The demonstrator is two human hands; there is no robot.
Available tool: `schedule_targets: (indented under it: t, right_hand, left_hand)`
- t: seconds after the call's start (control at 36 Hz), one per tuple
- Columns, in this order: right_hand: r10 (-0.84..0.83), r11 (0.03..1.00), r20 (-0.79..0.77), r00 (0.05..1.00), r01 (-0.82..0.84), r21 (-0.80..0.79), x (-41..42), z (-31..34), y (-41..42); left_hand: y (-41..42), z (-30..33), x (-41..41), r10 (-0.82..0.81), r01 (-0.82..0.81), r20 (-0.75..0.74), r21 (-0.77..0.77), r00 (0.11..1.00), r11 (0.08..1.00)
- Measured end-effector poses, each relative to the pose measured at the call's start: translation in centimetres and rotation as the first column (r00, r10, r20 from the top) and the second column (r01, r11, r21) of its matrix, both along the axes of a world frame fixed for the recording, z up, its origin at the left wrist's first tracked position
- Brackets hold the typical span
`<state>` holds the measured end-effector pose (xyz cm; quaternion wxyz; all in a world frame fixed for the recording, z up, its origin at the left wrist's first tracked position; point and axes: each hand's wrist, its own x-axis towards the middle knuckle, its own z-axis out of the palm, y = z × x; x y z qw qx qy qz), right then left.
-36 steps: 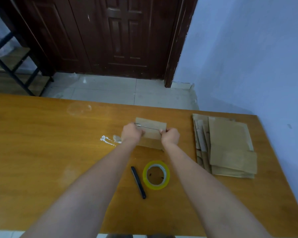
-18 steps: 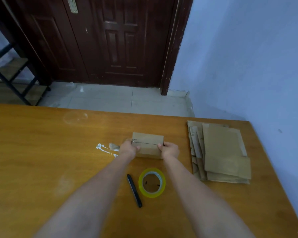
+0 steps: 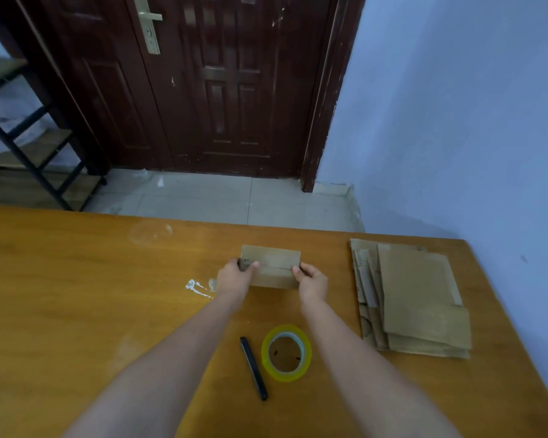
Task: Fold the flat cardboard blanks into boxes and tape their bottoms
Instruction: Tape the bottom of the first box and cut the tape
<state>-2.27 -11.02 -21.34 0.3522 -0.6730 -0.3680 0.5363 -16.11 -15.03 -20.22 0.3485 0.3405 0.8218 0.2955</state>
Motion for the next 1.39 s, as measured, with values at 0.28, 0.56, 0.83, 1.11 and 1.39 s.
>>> schedule_targets:
  t: [0.28,0.56,0.83,1.11,1.39]
  right_hand:
    - [0.088,0.988,0.074,0.993,-0.097,0.119,-0.9,0.8,1.0]
    - [0.137,0.980,0.052,0.989,-0.143,0.139,-1.6,1.8,2.9]
    - [0.222,0.975,-0.236,0.946,-0.218,0.043,-3.0,0.5,4.2]
    - [0.352,0.935,-0.054,0.934,-0.354,-0.022,-5.6,-1.5,4.2]
    - [0.368,0.896,-0.185,0.911,-0.401,-0.192,-10.9,-3.9,3.9]
  left_hand:
    - [1.0,1.7,-1.0,0.168,-0.174,0.098,0.062,0.981,0.983]
    - [1.7,2.0,-2.5,0.220,-0.260,0.167,0.283,0.961,0.923]
    - [1.9,0.3,-4.5,0.239,-0.420,0.596,0.185,0.767,0.888]
    - [2.3,-2.1,-8.1,0.134,-0.175,0.294,0.117,0.946,0.978]
    - [2.9,-5.3,-13.1,0.319,-0.335,0.406,-0.033,0.857,0.942]
